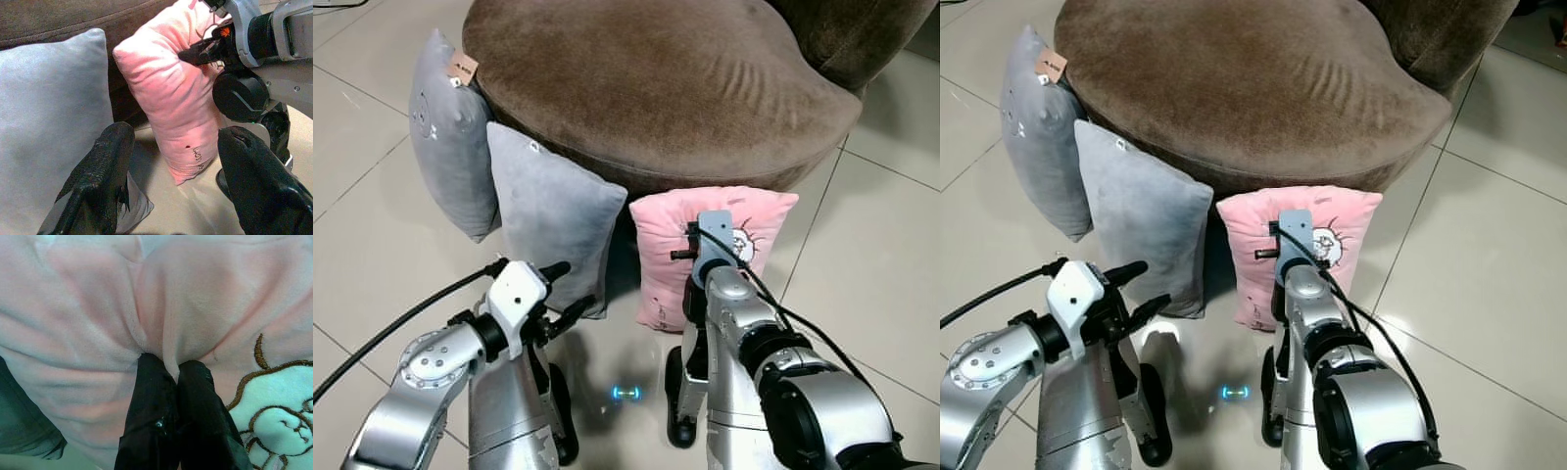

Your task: Move the pillow to the sofa from floor

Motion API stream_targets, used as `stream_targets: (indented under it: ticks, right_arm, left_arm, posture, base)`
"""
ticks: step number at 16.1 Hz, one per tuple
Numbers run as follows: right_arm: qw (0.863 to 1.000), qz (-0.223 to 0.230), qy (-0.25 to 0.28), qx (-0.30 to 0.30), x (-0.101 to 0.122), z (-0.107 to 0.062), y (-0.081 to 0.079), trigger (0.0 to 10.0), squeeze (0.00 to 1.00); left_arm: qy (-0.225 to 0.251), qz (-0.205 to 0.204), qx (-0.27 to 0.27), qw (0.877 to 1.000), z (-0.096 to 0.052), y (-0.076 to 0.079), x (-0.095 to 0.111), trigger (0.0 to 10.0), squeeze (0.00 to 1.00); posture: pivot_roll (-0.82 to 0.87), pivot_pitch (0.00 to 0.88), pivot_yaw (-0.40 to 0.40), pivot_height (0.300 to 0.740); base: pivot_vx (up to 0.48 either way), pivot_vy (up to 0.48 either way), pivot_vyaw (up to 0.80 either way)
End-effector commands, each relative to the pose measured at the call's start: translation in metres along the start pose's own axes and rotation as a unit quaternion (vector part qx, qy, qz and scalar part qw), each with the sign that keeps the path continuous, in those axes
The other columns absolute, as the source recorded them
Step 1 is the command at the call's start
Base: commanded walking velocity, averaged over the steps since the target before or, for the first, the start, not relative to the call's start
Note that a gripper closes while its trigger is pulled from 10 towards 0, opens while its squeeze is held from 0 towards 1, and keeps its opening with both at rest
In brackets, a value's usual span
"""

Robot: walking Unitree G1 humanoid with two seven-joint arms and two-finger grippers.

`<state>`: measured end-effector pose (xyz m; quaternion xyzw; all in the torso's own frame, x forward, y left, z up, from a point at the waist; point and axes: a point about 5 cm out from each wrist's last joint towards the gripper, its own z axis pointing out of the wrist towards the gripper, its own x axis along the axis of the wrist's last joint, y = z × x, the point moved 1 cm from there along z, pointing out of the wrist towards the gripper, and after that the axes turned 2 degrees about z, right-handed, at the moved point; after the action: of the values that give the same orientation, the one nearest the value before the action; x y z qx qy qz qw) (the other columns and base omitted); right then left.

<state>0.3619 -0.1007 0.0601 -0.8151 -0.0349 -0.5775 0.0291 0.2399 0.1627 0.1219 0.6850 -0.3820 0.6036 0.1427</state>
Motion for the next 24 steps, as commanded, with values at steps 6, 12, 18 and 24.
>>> stream_targets:
  ticks: [6,12,18,24]
  right_arm:
    - [0.997,0.038,-0.011,-0.063,-0.011,-0.004,0.042,0.0,0.00]
    - [0.974,0.043,-0.003,-0.224,-0.001,-0.015,0.116,0.0,0.00]
    - [0.942,0.125,0.035,-0.310,0.001,-0.039,0.177,0.0,0.00]
    - [0.957,0.131,0.205,-0.156,0.043,-0.046,0.148,0.0,0.00]
  left_arm:
    - [0.003,-0.007,0.019,1.000,0.004,-0.002,-0.006,10.0,0.00]
    - [0.005,-0.007,0.058,0.998,0.014,-0.007,-0.013,10.0,0.00]
    - [0.008,-0.010,0.067,0.998,0.011,0.000,-0.020,10.0,0.00]
    - [0.021,-0.018,0.090,0.996,0.013,-0.006,-0.018,10.0,0.00]
  posture:
    - [0.08,0.204,0.001,0.421]
    - [0.05,0.157,-0.003,0.421]
    - [0.04,0.141,-0.001,0.421]
    - [0.02,0.116,0.024,0.421]
  base:
    - [0.000,0.000,0.00]
    - [0.000,0.000,0.00]
    - [0.000,0.000,0.00]
    - [0.000,0.000,0.00]
